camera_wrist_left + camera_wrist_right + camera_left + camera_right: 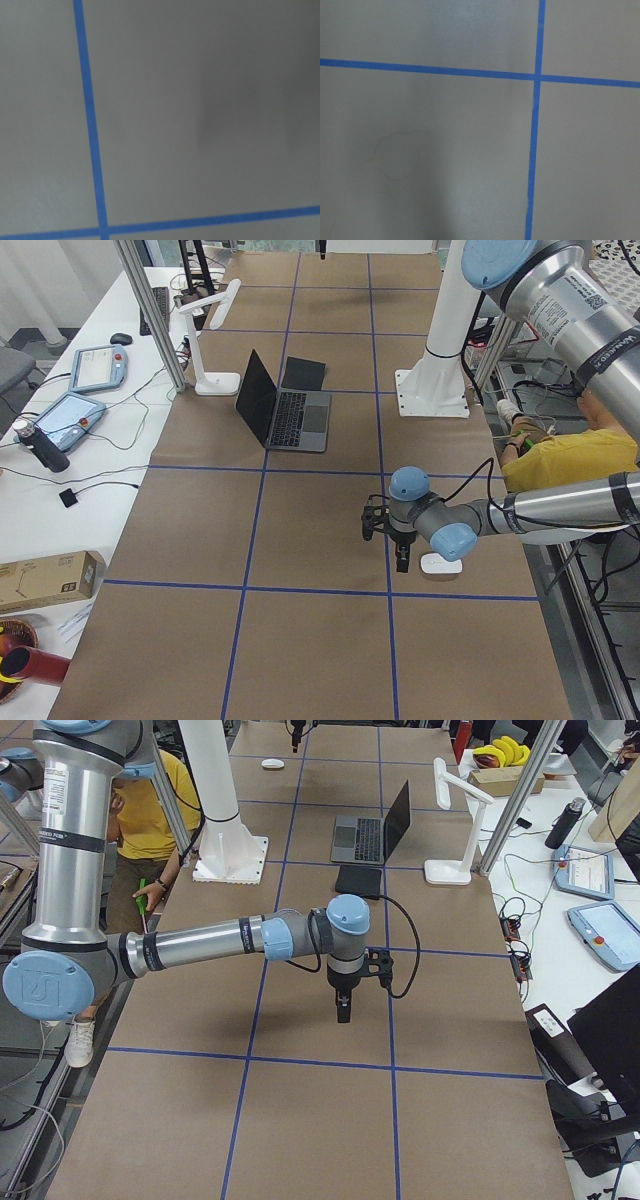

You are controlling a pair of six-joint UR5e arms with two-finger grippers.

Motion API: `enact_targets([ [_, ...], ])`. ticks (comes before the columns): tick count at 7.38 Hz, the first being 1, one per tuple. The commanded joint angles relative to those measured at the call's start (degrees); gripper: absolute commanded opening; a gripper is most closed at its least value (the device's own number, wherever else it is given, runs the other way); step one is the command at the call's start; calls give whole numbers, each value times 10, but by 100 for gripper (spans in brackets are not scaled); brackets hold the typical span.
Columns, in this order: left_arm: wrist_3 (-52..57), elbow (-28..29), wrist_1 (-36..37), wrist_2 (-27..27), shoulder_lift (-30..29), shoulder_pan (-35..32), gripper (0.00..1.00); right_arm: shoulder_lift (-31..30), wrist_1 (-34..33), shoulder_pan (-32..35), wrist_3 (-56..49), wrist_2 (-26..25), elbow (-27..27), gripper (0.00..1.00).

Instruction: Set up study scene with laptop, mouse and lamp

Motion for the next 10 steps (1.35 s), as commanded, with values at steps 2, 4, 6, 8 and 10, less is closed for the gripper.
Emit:
enact_targets([
  [2,-137,6,-42,33,8,176,100,0,0,0,-1,0,0,100],
  [4,-146,27,-53,36,10,220,100,1,0,-1,0,-1,-1,100],
  [6,-147,43,-55,35,10,232,100,1,1,-1,0,-2,-1,100],
  [8,-149,82,-104,35,2,243,100,1,1,0,0,-3,-1,100],
  [10,-199,102,-139,35,-18,272,100,2,1,0,0,-3,0,100],
])
